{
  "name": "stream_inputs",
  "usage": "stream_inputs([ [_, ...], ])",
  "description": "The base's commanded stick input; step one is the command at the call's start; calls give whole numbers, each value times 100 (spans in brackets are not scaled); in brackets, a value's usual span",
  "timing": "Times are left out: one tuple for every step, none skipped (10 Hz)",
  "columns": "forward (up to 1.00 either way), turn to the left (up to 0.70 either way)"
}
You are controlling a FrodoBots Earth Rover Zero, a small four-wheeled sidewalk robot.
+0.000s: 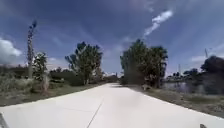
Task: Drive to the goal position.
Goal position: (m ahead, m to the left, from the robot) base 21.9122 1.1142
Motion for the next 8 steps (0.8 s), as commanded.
stream_inputs([
  [85,0],
  [85,0],
  [85,0],
  [85,0],
  [85,0],
  [85,0],
  [85,0],
  [85,0],
])
